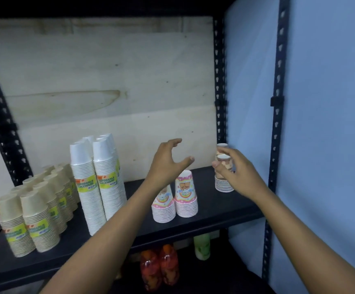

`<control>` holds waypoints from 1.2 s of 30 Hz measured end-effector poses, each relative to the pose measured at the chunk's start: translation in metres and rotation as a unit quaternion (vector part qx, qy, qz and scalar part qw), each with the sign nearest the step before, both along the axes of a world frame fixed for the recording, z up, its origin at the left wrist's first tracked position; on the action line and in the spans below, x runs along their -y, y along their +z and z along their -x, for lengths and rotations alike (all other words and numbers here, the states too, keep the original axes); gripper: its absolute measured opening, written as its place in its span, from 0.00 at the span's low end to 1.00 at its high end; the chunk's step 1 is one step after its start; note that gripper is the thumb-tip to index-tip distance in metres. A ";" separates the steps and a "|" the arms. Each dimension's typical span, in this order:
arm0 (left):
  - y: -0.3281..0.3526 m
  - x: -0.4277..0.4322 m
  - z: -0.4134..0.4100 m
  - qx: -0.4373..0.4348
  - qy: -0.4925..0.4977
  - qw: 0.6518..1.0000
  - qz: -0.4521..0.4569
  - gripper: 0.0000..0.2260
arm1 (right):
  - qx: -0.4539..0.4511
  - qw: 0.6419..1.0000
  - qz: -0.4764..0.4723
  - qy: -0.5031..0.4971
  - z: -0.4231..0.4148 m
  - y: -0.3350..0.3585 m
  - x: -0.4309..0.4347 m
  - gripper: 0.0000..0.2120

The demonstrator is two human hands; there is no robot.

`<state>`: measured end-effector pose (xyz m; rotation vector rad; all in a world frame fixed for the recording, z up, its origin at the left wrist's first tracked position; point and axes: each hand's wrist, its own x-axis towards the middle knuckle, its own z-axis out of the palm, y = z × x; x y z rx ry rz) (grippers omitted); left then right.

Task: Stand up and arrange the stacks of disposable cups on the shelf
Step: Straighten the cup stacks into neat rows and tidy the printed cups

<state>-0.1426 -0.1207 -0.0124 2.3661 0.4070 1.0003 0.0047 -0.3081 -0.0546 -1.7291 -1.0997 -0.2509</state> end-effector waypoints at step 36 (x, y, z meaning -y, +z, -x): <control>0.000 -0.045 -0.323 -0.292 -0.030 0.956 -0.002 0.24 | -0.136 0.989 0.048 -0.042 -0.128 -0.080 -0.045 0.33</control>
